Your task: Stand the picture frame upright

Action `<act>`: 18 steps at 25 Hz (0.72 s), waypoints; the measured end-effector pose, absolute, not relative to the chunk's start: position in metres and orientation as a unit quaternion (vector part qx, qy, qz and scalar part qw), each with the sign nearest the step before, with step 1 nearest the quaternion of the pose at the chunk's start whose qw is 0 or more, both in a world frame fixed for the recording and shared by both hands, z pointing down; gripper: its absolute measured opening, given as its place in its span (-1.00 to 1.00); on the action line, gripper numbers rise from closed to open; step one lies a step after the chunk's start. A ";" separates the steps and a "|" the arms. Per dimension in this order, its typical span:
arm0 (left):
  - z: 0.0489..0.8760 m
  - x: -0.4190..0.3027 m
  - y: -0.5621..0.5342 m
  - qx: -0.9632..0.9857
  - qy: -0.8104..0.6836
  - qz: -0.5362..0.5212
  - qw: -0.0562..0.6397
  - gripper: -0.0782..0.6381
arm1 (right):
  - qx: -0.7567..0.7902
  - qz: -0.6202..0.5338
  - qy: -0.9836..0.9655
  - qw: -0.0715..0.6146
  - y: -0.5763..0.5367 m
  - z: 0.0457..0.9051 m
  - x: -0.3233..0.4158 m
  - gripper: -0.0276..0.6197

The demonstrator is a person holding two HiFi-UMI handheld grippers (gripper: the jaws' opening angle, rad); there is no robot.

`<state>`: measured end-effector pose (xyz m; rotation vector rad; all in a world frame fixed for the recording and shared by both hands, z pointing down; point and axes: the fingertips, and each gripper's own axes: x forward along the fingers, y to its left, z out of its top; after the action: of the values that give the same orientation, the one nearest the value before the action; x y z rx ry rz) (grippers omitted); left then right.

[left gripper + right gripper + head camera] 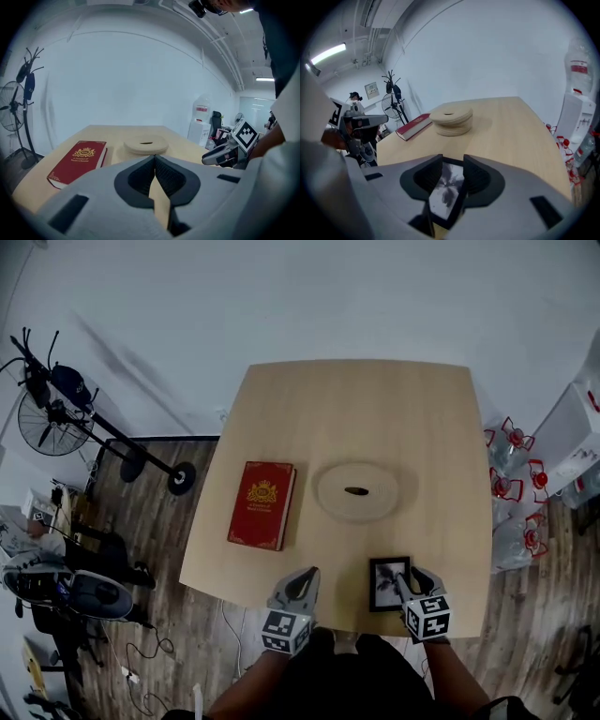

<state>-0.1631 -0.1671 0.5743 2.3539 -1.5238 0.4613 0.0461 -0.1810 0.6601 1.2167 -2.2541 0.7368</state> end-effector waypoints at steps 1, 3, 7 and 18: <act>0.575 -0.164 -0.170 0.821 -0.527 0.163 0.149 -0.78 | 0.450 0.268 -0.816 0.245 -0.182 0.667 0.049 -0.57; 0.576 -0.165 -0.174 0.824 -0.522 0.163 0.149 -0.78 | 0.460 0.275 -0.803 0.263 -0.183 0.681 0.054 -0.56; 0.570 -0.163 -0.180 0.832 -0.512 0.154 0.148 -0.78 | 0.468 0.301 -0.781 0.284 -0.177 0.701 0.059 -0.54; 0.575 -0.180 -0.181 0.836 -0.503 0.157 0.151 -0.78 | 0.466 0.338 -0.746 0.334 -0.163 0.736 0.059 -0.53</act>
<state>-0.1797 -0.1809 0.5755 2.4012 -1.4446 0.4510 0.0591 -0.1631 0.7364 1.2160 -1.9475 0.8824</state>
